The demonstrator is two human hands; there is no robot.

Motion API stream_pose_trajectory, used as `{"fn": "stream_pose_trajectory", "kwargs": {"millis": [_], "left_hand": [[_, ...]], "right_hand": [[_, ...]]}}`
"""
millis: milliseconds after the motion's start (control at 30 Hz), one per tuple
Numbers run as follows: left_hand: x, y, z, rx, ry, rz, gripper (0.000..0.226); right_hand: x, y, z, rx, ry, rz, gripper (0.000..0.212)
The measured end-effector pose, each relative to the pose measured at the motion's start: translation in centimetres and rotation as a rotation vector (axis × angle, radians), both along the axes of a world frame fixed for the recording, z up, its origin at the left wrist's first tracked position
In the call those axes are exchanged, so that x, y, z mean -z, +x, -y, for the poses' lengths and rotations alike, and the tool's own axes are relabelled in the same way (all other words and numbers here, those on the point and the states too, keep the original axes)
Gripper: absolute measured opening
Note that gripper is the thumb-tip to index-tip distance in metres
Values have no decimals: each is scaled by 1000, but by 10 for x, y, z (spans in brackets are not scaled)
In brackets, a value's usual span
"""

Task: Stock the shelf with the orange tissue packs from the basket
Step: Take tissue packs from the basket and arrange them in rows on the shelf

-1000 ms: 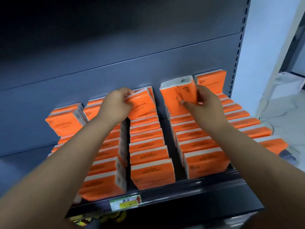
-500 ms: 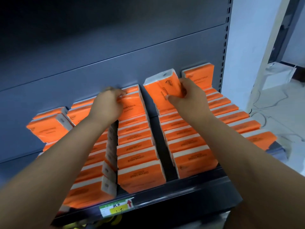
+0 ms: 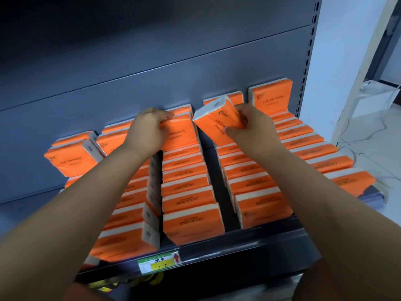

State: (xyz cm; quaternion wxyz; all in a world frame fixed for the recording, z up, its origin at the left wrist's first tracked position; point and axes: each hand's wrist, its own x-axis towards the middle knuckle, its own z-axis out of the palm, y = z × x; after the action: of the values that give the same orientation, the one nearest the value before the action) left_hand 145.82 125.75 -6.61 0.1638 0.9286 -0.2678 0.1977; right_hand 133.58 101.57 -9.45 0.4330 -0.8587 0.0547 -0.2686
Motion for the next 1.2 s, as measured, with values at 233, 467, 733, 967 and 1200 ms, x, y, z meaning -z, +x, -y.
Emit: {"fn": "stream_pose_trajectory", "kwargs": {"millis": [233,467,733,967,1200], "left_hand": [[1,6,-1,-2,-3,-33,44],[-2,-17,8,8,31,155,42],[3,-66,55,244,-347,-169,41],[3,-72,86,132,-646,-501,26],[15,-63,100,113,-716,-632,25]], "right_hand": [[-1,4,-1,-5,-12,-23,32],[-4,5,-3,48,-23,-43,27],[-7,4,-1,104,39,20,38],[-7,10,4,263,532,-97,30],[-14,14,15,184,529,-30,51]]}}
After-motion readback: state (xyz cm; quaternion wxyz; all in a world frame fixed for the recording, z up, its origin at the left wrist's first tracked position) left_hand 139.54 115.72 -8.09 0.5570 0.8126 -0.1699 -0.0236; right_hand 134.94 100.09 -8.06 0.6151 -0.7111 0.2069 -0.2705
